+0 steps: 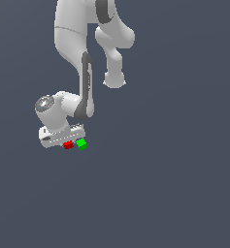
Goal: Stack the red cube on top of the green cube.
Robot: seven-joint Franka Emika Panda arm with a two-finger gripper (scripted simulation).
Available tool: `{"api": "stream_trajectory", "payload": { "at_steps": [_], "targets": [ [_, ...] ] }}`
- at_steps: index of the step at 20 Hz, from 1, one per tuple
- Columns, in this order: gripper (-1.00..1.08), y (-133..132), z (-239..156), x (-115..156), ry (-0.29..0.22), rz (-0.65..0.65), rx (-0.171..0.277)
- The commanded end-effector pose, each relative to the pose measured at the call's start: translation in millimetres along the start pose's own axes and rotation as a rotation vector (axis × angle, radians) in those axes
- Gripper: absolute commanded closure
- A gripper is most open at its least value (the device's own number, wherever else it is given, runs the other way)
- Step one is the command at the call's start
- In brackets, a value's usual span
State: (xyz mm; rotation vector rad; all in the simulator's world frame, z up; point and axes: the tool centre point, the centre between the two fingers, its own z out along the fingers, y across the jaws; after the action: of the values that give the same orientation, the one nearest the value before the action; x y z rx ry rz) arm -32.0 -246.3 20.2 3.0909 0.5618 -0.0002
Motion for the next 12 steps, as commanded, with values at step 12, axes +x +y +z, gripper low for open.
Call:
{"api": "stream_trajectory", "payload": {
  "at_steps": [12],
  "targets": [
    [1.08,-1,-37,-1,0.000,0.000,0.000]
  ]
}}
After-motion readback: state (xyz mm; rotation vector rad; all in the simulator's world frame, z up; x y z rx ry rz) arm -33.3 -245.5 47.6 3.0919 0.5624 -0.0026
